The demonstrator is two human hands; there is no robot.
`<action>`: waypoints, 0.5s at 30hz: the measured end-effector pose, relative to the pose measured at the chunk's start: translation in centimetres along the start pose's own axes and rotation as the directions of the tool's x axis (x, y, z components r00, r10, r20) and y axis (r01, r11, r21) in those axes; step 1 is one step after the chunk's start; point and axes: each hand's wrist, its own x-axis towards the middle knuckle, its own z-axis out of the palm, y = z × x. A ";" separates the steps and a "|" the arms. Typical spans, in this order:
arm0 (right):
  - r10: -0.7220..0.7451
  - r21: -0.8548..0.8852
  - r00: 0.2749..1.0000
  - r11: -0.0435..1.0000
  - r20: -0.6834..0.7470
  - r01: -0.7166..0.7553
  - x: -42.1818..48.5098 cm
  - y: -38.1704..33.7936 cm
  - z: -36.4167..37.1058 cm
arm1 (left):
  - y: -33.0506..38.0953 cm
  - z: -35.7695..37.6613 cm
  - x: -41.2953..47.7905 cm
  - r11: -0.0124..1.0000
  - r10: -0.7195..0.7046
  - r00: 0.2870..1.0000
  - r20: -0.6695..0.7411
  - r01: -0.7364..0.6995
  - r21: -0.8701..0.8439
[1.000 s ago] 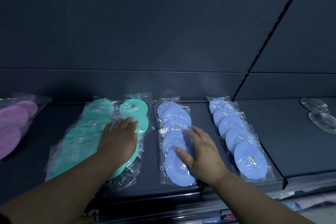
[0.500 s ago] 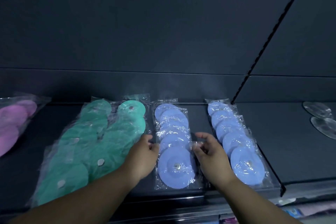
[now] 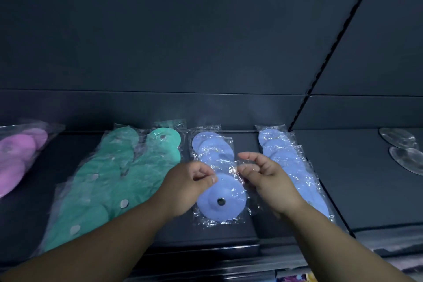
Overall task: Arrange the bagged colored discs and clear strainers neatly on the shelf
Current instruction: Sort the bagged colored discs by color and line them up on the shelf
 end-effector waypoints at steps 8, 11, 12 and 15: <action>0.250 -0.009 0.962 0.968 0.114 -0.250 -1.1 0.1 -0.8 | -0.4 1.3 -1.1 0.838 -0.244 0.967 0.075 0.249 -0.486; 0.274 -0.169 0.956 0.952 0.105 -0.254 -1.3 0.9 -1.0 | -0.6 1.6 -1.7 0.949 -0.221 0.973 -0.066 0.199 -0.244; 0.288 -0.207 0.955 0.941 0.075 -0.268 -1.3 1.2 -1.0 | -0.8 1.5 -1.6 0.960 -0.214 0.968 -0.130 0.185 -0.209; 0.246 -0.173 0.969 0.955 -0.003 -0.242 -0.7 2.5 -0.2 | -0.7 1.6 -1.9 0.949 -0.259 0.960 -0.106 0.232 -0.214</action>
